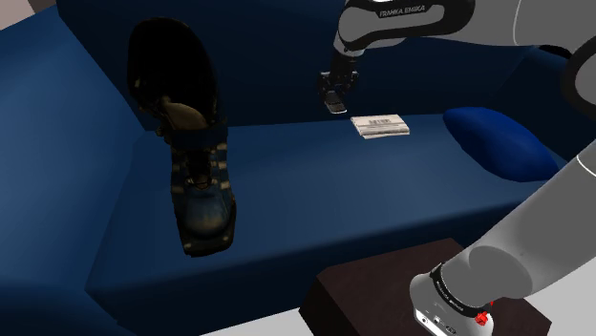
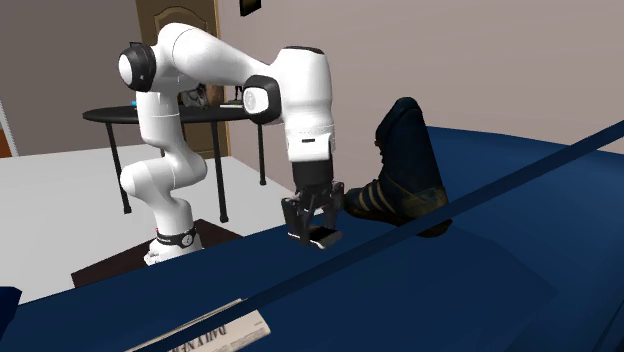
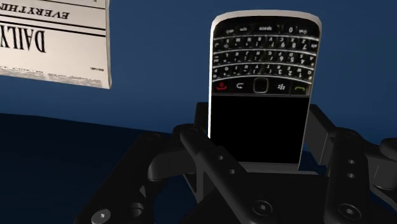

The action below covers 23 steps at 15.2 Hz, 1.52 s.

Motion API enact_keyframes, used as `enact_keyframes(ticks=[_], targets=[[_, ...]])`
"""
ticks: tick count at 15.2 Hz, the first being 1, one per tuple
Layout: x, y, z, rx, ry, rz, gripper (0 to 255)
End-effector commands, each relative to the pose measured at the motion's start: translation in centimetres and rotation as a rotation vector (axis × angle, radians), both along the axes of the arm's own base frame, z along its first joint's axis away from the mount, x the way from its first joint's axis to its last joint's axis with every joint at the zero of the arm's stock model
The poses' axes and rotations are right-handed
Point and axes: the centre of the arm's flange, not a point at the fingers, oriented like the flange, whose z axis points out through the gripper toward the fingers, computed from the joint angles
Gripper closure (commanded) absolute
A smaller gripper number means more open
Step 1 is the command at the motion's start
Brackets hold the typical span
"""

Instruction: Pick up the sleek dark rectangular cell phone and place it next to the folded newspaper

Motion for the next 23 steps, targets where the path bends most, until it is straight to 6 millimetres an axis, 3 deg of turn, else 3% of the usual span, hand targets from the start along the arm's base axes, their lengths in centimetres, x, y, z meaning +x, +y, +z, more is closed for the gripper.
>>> enact_keyframes(ticks=[1, 16, 23], targets=[[1.0, -1.6, -0.7, -0.001, 0.000, 0.002, 255], [1.0, -1.6, -8.6, -0.001, 0.000, 0.002, 255], [1.0, -1.6, -8.7, -0.001, 0.000, 0.002, 255]])
